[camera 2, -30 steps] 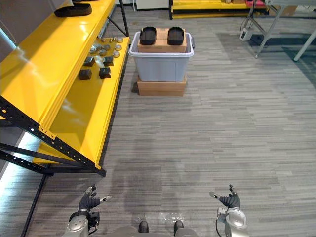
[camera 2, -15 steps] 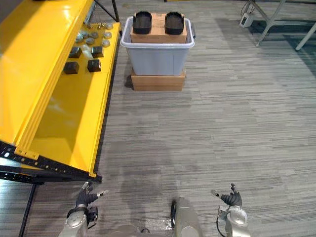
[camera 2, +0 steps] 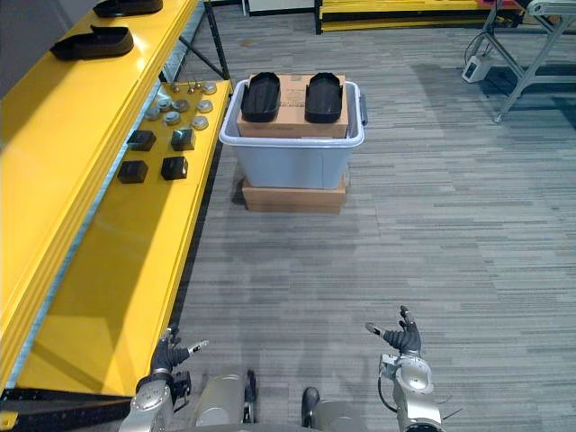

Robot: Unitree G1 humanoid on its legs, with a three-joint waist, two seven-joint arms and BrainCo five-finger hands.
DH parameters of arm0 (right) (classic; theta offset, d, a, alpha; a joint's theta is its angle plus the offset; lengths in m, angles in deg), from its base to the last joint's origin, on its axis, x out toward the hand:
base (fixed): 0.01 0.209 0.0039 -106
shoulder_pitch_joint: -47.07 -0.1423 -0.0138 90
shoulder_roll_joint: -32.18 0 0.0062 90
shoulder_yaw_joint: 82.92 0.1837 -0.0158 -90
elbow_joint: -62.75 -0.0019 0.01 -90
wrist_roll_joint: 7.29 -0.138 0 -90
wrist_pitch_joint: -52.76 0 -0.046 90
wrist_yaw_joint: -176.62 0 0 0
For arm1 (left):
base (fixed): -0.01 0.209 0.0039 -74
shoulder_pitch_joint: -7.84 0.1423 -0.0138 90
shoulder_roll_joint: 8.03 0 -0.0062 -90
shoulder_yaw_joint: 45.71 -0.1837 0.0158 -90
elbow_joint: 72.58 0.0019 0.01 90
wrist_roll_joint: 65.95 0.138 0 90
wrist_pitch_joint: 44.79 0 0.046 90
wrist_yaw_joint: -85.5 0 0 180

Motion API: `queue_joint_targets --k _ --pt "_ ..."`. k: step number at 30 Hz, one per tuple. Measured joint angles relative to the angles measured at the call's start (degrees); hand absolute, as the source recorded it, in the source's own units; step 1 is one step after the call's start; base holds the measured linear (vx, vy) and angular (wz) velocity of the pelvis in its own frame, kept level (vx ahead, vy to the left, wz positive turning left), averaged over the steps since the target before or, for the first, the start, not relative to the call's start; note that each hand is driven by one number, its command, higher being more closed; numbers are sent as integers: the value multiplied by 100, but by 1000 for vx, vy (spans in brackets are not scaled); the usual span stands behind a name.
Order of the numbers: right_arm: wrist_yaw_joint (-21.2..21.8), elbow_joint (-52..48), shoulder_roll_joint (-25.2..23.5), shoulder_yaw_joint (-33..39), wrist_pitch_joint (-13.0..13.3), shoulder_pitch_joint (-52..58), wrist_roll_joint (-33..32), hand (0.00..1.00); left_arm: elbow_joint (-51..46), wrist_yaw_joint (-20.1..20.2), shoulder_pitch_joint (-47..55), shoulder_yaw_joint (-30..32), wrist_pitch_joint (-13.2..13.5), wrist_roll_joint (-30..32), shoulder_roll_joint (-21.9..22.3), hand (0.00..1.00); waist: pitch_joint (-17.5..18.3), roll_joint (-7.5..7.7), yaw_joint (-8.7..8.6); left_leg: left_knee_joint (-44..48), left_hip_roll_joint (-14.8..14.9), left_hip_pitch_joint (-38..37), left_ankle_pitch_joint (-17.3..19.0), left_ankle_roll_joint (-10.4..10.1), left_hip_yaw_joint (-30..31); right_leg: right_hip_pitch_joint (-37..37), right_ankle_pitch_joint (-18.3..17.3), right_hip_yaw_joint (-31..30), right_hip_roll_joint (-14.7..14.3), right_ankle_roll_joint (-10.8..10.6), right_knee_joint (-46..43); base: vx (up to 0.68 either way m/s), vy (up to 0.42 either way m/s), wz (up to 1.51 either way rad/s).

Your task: Walk over and take plastic housings, then place them on the shelf

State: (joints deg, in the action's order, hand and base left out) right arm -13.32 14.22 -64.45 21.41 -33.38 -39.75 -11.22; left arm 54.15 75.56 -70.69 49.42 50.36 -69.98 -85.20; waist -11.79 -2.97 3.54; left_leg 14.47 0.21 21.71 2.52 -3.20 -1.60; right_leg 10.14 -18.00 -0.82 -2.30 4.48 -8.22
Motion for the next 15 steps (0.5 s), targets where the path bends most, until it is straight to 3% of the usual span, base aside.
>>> queue_joint_targets --k 1,2,3,4,5,6,8,9,10,11,14,15 --pt "1 65 -33 -20 -40 57 0 0 113 1 -7 0 -3 0 -27 0 116 61 47 180 -140 19 -235 147 -21 44 -200 -104 136 -95 -142 719 204 -42" --pt "4 64 -48 -35 -45 160 1 0 195 2 -2 -6 -28 2 -11 0 206 225 43 526 -314 115 -229 410 -125 34 -400 -147 350 -252 -410 645 158 -25" --pt "7 66 -48 -25 -45 196 3 0 254 2 -55 -19 -44 4 14 0 241 291 34 657 -375 127 -55 434 -209 -47 -457 -154 456 -351 -658 776 187 -19" --pt "9 73 -59 14 -47 228 4 0 298 10 -105 -82 -46 5 38 0 261 352 42 840 -474 33 202 547 -328 -293 -491 -192 568 -504 -1463 631 164 -11" --pt "10 73 -106 68 -49 250 6 0 350 37 -148 -116 -55 8 29 0 248 410 -38 905 -629 -307 493 701 -338 -788 -227 -247 702 -1079 -2982 604 163 -7" --pt "14 68 -121 57 -48 241 7 0 347 50 -148 -117 -57 10 18 0 248 415 -106 907 -665 -471 601 746 -329 -1008 -94 -249 759 -1359 -3687 577 140 5" --pt "16 24 -191 35 -48 228 10 0 345 71 -148 -114 -82 10 13 0 241 415 -132 882 -692 -949 823 788 -319 -1474 -111 -204 867 -1319 -4864 484 93 -10" --pt "18 -27 -250 -19 -37 232 14 0 345 86 -153 -116 -89 10 16 0 236 396 -131 757 -658 -1369 939 838 -295 -1786 -201 -63 885 -1098 -5268 478 62 -24" --pt "21 -48 -251 -135 -26 231 14 0 338 93 -172 -115 -85 6 15 0 242 345 -131 592 -558 -1717 1056 855 -273 -2143 -297 135 875 -911 -5274 451 45 -18" --pt "23 -77 -260 -163 -27 232 14 0 340 97 -186 -117 -85 5 16 0 254 325 -130 532 -505 -1834 1104 831 -261 -2328 -323 241 866 -865 -5172 479 -12 -5" --pt "23 -93 -272 -184 -21 213 12 0 547 99 -378 -105 -92 1 35 0 217 251 -194 216 -275 -2378 1182 815 -141 -2932 -316 561 813 -831 -3673 396 -82 21" --pt "23 -75 -280 -184 -20 190 12 0 567 95 -383 -98 -86 2 15 0 217 243 -272 120 -173 -2505 1297 639 -54 -2989 -58 516 729 -905 -2729 353 -131 39"
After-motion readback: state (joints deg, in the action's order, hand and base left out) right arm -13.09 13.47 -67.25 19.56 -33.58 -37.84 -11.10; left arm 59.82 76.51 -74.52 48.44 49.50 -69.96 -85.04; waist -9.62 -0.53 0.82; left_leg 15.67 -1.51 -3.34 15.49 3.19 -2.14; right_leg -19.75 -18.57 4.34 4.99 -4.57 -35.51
